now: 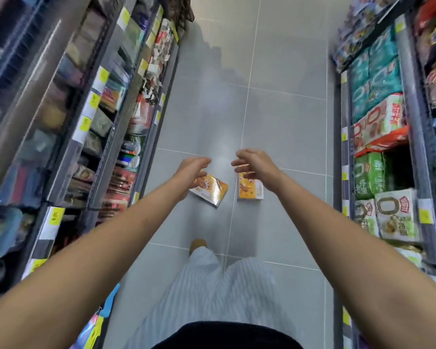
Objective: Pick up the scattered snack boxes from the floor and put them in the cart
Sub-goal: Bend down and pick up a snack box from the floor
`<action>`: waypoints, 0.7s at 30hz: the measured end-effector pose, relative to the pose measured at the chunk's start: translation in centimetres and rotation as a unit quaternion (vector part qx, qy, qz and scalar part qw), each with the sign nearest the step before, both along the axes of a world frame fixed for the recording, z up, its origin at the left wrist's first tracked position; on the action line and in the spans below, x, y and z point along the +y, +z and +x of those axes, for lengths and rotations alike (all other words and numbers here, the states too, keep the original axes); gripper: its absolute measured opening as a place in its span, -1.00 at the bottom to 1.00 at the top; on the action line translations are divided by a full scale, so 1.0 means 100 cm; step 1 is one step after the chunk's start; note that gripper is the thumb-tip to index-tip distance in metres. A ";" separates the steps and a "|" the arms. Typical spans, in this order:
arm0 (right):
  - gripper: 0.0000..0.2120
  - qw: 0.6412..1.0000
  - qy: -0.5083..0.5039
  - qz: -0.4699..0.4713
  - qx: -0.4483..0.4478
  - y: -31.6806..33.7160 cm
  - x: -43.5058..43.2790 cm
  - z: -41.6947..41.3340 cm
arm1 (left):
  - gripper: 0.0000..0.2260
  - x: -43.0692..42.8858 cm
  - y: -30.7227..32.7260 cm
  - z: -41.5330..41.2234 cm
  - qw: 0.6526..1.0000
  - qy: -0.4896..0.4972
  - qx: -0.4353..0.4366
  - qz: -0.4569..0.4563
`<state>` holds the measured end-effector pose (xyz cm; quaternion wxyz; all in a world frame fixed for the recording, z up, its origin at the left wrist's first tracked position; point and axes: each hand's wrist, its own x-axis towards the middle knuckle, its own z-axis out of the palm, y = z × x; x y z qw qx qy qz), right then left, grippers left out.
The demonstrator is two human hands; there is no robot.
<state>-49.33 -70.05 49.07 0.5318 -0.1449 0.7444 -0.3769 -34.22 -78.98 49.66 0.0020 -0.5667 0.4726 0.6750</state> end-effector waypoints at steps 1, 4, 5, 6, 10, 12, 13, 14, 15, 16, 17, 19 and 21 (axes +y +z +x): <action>-0.91 1.000 0.002 0.007 -0.001 -0.005 -0.008 -0.006 | -0.67 -0.006 -0.005 -0.005 1.000 0.005 -0.006 0.007; -0.91 0.999 0.029 0.036 -0.004 -0.024 -0.039 -0.026 | -0.72 -0.028 -0.025 -0.023 0.999 0.022 -0.023 0.033; -0.91 0.998 0.043 0.045 -0.004 -0.032 -0.047 -0.032 | -0.74 -0.032 -0.032 -0.027 0.998 0.034 -0.023 0.041; -0.92 0.997 0.054 0.050 -0.002 -0.039 -0.055 -0.037 | -0.76 -0.036 -0.037 -0.031 0.998 0.044 -0.024 0.046; -0.91 0.991 0.110 0.075 -0.003 -0.079 -0.086 -0.057 | -0.72 -0.048 -0.073 -0.046 0.991 0.107 -0.029 0.070; -0.93 0.988 0.124 0.086 -0.008 -0.102 -0.099 -0.064 | -0.80 -0.053 -0.094 -0.053 0.986 0.142 -0.029 0.086; -0.94 0.988 0.124 0.090 -0.014 -0.112 -0.104 -0.067 | -0.80 -0.053 -0.103 -0.056 0.982 0.160 -0.029 0.096; -0.94 0.987 0.125 0.094 -0.021 -0.127 -0.112 -0.072 | -0.79 -0.055 -0.115 -0.060 0.977 0.182 -0.028 0.103; -0.89 0.987 0.124 0.099 -0.026 -0.141 -0.116 -0.076 | -0.79 -0.056 -0.126 -0.063 0.974 0.198 -0.029 0.108; -0.82 0.986 0.124 0.107 -0.029 -0.156 -0.122 -0.080 | -0.77 -0.058 -0.141 -0.066 0.970 0.214 -0.031 0.115; -0.76 0.986 0.123 0.112 -0.030 -0.169 -0.126 -0.084 | -0.75 -0.058 -0.156 -0.067 0.965 0.229 -0.033 0.120; -0.72 0.984 0.124 0.124 -0.035 -0.202 -0.137 -0.090 | -0.71 -0.059 -0.194 -0.069 0.956 0.262 -0.039 0.127; -0.69 0.984 0.109 0.131 -0.047 -0.230 -0.142 -0.092 | -0.62 -0.057 -0.226 -0.069 0.947 0.292 -0.042 0.126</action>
